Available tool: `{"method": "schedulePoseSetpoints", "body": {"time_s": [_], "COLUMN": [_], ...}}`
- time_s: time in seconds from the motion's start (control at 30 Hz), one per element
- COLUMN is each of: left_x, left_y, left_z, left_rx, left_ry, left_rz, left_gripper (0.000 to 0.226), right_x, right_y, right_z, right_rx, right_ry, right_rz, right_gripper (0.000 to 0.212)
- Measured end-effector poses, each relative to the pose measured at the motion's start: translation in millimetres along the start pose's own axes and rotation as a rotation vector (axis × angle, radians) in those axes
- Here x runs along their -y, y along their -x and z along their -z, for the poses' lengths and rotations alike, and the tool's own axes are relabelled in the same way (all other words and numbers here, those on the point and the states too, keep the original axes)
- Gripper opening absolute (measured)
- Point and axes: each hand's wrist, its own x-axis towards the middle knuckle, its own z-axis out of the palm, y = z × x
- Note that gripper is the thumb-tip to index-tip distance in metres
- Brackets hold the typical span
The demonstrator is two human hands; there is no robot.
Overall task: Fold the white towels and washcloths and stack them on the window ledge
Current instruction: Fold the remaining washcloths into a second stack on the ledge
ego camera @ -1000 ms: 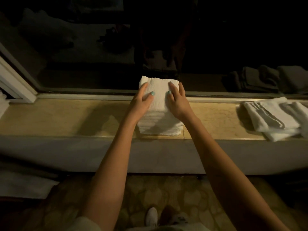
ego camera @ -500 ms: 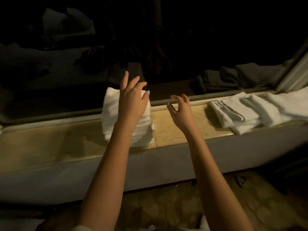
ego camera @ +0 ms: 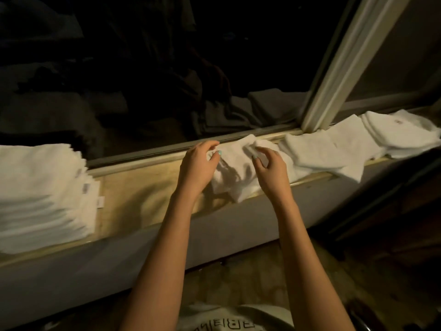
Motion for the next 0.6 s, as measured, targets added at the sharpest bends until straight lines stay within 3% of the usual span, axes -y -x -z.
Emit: {"method": "schedulePoseSetpoints", "body": {"time_s": [0.17, 0.6], "left_x": [-25.5, -86.0], "left_y": [-9.2, -68.8], "left_z": [-63.5, -149.8], "left_rx": [0.056, 0.214], "left_ry": [0.158, 0.088], "left_rz": [0.117, 0.029], "left_gripper": [0.027, 0.038], "right_x": [-43.5, -118.1], "right_y": [-19.8, -83.0], "right_z": [50.9, 117.5], "right_rx": [-0.059, -0.285], "right_ry": [-0.051, 0.012], "right_rz": [-0.048, -0.266], "right_gripper": [0.029, 0.031]}}
